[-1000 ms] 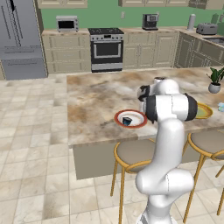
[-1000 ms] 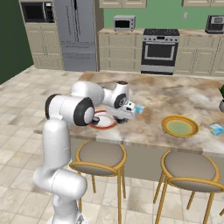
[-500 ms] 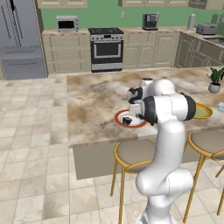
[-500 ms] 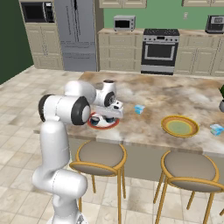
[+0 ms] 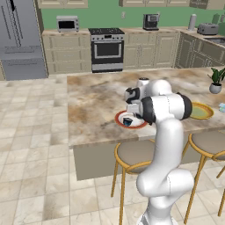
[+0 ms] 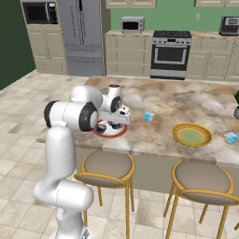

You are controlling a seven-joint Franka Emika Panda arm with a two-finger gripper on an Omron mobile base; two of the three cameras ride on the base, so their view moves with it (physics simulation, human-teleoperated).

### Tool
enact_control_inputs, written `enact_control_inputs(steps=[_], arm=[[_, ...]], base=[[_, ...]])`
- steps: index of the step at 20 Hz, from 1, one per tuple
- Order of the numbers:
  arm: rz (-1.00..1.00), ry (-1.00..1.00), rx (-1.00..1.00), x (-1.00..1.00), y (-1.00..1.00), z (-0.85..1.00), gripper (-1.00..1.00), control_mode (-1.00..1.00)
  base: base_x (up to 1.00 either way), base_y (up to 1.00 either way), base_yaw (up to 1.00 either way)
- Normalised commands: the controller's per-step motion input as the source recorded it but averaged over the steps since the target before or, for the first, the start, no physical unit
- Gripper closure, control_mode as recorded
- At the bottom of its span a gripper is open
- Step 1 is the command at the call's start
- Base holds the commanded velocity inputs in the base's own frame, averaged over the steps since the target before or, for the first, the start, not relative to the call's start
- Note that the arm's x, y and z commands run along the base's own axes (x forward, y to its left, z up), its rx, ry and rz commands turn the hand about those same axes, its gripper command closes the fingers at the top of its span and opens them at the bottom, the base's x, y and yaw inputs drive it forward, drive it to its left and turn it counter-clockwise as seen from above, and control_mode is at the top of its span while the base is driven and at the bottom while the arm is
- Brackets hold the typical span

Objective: Place two yogurt containers on each plate.

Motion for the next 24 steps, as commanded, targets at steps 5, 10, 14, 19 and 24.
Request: enact_control_inputs(steps=[5, 10, 14, 19, 24], arm=[[0.00, 0.00, 0.00, 0.28, 0.00, -0.09, 1.00, -1.00], [0.00, 0.00, 0.00, 0.11, 0.00, -0.19, 1.00, -1.00], [0.00, 0.00, 0.00, 0.00, 0.00, -0.25, 1.00, -1.00], [0.00, 0.00, 0.00, 0.00, 0.00, -0.11, 1.00, -1.00], [0.00, 0.00, 0.00, 0.00, 0.00, 0.00, -1.00, -1.00]], base=[[0.00, 0.00, 0.00], [0.00, 0.00, 0.00], [0.00, 0.00, 0.00], [0.00, 0.00, 0.00], [0.00, 0.00, 0.00]])
